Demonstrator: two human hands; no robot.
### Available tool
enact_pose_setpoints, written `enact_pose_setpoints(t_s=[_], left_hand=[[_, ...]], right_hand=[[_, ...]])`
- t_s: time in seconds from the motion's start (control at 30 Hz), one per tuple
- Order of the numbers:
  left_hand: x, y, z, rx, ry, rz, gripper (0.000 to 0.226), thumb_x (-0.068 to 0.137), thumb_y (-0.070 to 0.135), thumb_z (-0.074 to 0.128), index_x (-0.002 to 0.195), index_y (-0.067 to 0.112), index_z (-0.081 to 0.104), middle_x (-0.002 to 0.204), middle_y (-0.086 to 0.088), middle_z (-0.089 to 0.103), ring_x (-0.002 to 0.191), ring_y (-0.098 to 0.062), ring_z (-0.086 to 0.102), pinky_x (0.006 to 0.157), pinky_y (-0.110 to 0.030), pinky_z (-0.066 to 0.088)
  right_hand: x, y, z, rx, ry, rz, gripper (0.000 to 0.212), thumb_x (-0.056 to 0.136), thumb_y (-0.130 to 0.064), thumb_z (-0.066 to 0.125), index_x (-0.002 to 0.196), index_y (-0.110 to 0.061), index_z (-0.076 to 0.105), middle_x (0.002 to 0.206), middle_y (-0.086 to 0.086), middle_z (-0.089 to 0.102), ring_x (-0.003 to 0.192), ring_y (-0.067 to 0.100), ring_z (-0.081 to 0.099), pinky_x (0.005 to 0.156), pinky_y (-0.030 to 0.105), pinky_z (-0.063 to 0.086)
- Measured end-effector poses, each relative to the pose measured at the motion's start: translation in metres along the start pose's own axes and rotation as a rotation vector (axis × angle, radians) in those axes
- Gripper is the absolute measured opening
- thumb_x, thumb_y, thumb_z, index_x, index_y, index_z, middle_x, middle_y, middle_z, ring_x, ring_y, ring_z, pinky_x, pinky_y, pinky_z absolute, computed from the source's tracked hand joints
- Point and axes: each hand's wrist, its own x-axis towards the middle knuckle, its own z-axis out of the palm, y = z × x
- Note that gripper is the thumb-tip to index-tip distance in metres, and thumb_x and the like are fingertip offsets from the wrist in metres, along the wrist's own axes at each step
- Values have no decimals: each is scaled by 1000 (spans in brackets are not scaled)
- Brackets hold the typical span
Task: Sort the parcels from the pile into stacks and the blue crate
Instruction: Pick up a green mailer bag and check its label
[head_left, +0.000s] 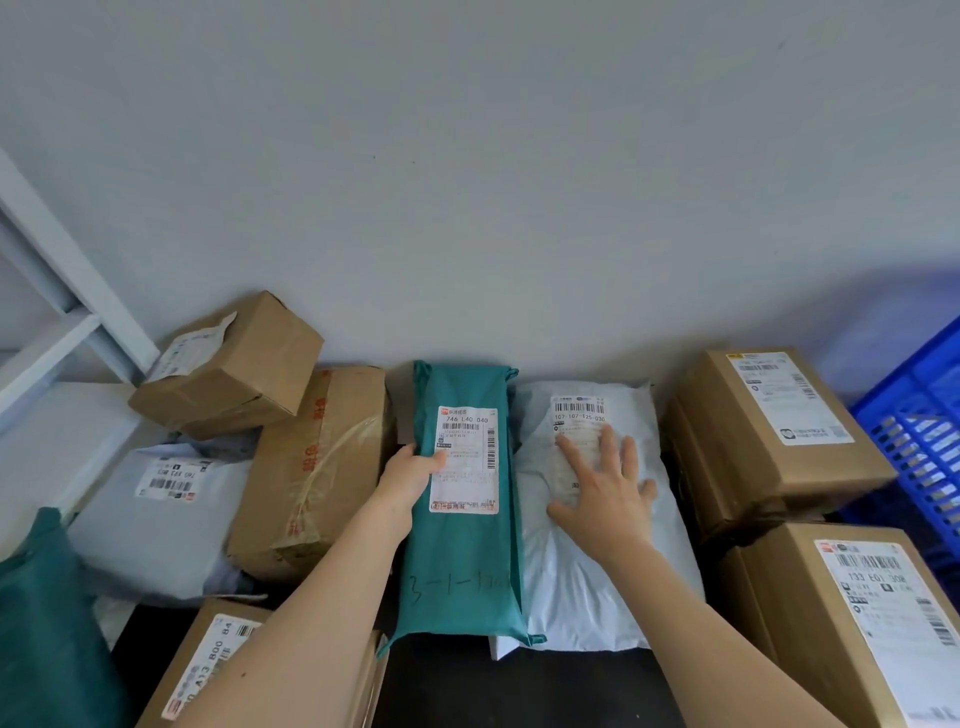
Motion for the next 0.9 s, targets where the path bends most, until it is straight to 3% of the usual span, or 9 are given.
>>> enact_pose_setpoints(t_s=[0.33,0.5,0.77,0.9], left_hand=[[14,-16,9,50,29,-28,38,99,10,50,136,8,47,128,-16,60,113,-34,59,92,-44,49],[18,-28,18,123,57,1,41,99,10,50,139,8,44,131,-15,58,115,-33,57,98,-45,47],[14,-40,22,346,50,93,33,98,3,44,128,12,52,128,-9,59,103,-22,57,86,-29,46],[16,-41,23,449,54,175,32,92,8,58,123,15,50,128,-7,59,106,-21,59,75,-27,49]], right_hand=[[3,11,-4,-7,-15,-7,79,88,-40,53,152,-42,5,160,6,-15,146,34,-15,115,57,13],[1,8,-4,-8,13,-38,80,87,-33,52,152,-39,7,161,7,-12,147,31,-16,116,57,1],[-2,-2,-8,25,74,-114,72,88,-31,49,152,-35,15,161,8,-9,147,29,-15,117,52,-4],[-5,-14,-10,52,121,-159,67,89,-21,47,150,-33,23,162,9,-5,148,29,-13,118,48,-5]])
